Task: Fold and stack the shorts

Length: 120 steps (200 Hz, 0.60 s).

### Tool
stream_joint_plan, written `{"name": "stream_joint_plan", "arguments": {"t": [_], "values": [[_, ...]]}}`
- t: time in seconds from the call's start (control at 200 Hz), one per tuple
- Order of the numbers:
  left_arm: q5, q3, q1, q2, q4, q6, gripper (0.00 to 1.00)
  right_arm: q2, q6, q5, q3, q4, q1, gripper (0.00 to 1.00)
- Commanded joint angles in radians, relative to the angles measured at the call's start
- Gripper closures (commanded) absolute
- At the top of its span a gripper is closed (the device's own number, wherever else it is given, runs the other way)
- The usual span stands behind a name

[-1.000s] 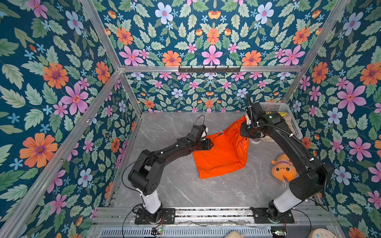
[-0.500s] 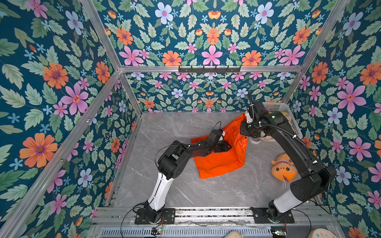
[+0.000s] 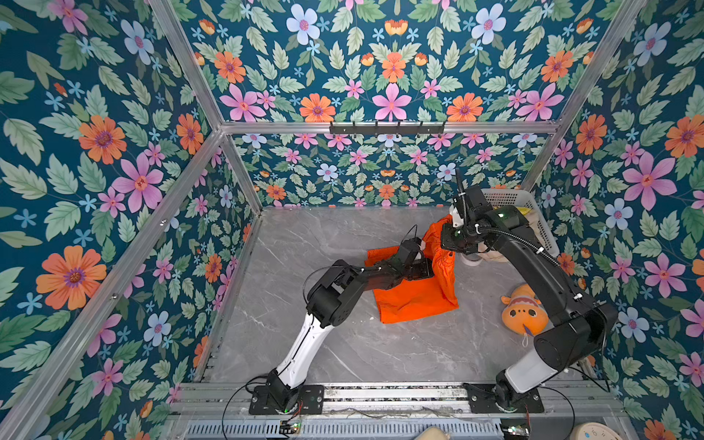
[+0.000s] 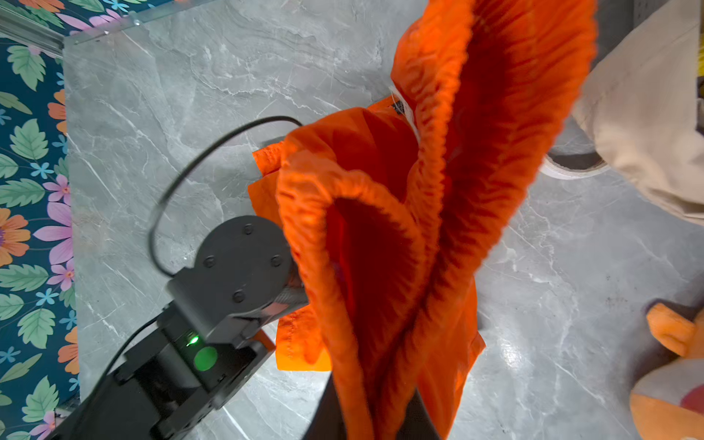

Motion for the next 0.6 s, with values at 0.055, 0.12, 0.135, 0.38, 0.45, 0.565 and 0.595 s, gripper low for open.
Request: {"name": "stream_joint_plan", "arguments": {"t": [0.055,0.12,0.135,0.38,0.45,0.565,0.595], "values": [[-0.042,-0.151,0.039,-0.175,-0.008,0.025,0.61,0.022,-0.025,0.035,-0.005,0.018,0.015,0.91],[-0.059,-0.244,0.072,-0.274,-0.052,0.049,0.6,0.033,-0.035,0.051,-0.006,0.016,0.026,0.91],[-0.062,-0.265,0.079,-0.3,-0.063,0.057,0.6,0.034,-0.038,0.053,-0.005,0.015,0.027,0.92],[-0.093,-0.558,0.22,-0.612,-0.236,0.114,0.59,0.092,-0.07,0.084,0.0,0.004,0.057,0.92],[-0.087,-0.618,0.242,-0.649,-0.241,0.111,0.58,0.096,-0.069,0.079,-0.004,0.013,0.06,0.92],[-0.054,-0.673,0.251,-0.655,-0.241,0.104,0.58,0.107,-0.069,0.081,0.003,0.016,0.072,0.92],[-0.044,-0.688,0.25,-0.654,-0.23,0.094,0.58,0.109,-0.068,0.081,0.006,0.015,0.076,0.92]]}}
